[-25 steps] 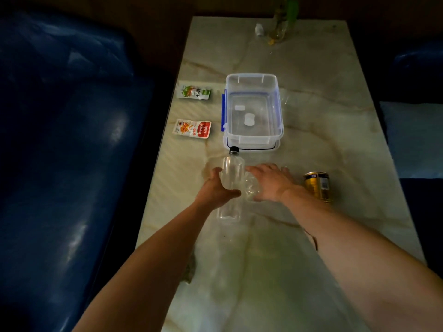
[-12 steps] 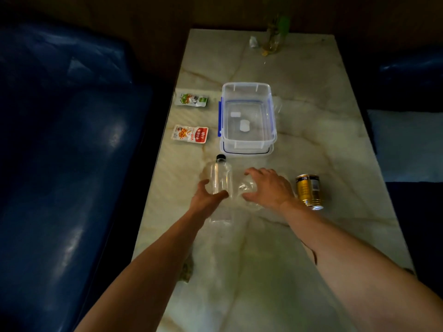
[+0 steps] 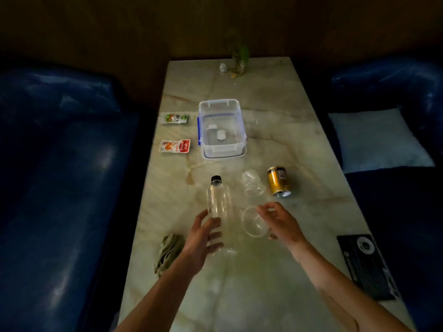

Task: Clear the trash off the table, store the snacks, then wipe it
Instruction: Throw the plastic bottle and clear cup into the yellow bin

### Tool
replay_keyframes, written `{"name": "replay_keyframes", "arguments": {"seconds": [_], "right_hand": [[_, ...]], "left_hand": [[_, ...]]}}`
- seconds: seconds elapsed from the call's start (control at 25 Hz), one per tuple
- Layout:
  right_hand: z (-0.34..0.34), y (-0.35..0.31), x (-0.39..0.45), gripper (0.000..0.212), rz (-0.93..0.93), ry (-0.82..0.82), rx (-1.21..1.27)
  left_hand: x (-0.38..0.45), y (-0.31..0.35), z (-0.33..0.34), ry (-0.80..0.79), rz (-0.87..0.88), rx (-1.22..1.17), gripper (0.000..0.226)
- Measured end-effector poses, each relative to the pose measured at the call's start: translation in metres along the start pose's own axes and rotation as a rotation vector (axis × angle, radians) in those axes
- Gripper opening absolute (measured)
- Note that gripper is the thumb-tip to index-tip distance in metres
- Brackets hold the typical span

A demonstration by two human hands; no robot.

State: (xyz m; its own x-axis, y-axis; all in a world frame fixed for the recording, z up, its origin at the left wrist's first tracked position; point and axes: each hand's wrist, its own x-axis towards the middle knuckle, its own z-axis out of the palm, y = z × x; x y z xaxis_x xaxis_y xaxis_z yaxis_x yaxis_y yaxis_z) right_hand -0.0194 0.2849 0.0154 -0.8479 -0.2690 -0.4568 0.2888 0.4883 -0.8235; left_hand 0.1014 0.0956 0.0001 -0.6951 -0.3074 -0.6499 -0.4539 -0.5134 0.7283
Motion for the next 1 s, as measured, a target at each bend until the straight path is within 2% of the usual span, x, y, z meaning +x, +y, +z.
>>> {"name": "replay_keyframes", "arguments": {"seconds": [0.08,0.16,0.32,0.4,0.52,0.64,0.76,1.0], "right_hand": [[-0.021,0.023,-0.031,0.043,0.049,0.028,0.128],[-0.043,0.047,-0.063,0.052,0.086,0.043,0.234],[-0.089,0.1,-0.136,0.059,0.138,0.107,0.354],[-0.112,0.128,-0.179,0.056,0.145,0.163,0.417],[-0.138,0.167,-0.241,0.046,0.164,0.215,0.5],[-0.165,0.208,-0.297,0.035,0.199,0.306,0.586],[-0.186,0.245,-0.345,0.031,0.242,0.412,0.656],[-0.218,0.307,-0.438,0.019,0.291,0.645,0.804]], "left_hand": [[-0.019,-0.019,0.009,-0.057,-0.004,-0.029,0.049],[-0.038,-0.038,0.018,-0.117,-0.008,-0.038,0.052],[-0.078,-0.075,0.047,-0.2,-0.024,0.006,0.069],[-0.1,-0.095,0.066,-0.243,-0.023,0.042,0.07],[-0.134,-0.124,0.092,-0.314,-0.03,0.093,0.058],[-0.169,-0.155,0.125,-0.407,-0.07,0.146,0.062],[-0.198,-0.186,0.159,-0.471,-0.117,0.194,0.05],[-0.244,-0.247,0.231,-0.726,-0.175,0.395,0.04]]}}
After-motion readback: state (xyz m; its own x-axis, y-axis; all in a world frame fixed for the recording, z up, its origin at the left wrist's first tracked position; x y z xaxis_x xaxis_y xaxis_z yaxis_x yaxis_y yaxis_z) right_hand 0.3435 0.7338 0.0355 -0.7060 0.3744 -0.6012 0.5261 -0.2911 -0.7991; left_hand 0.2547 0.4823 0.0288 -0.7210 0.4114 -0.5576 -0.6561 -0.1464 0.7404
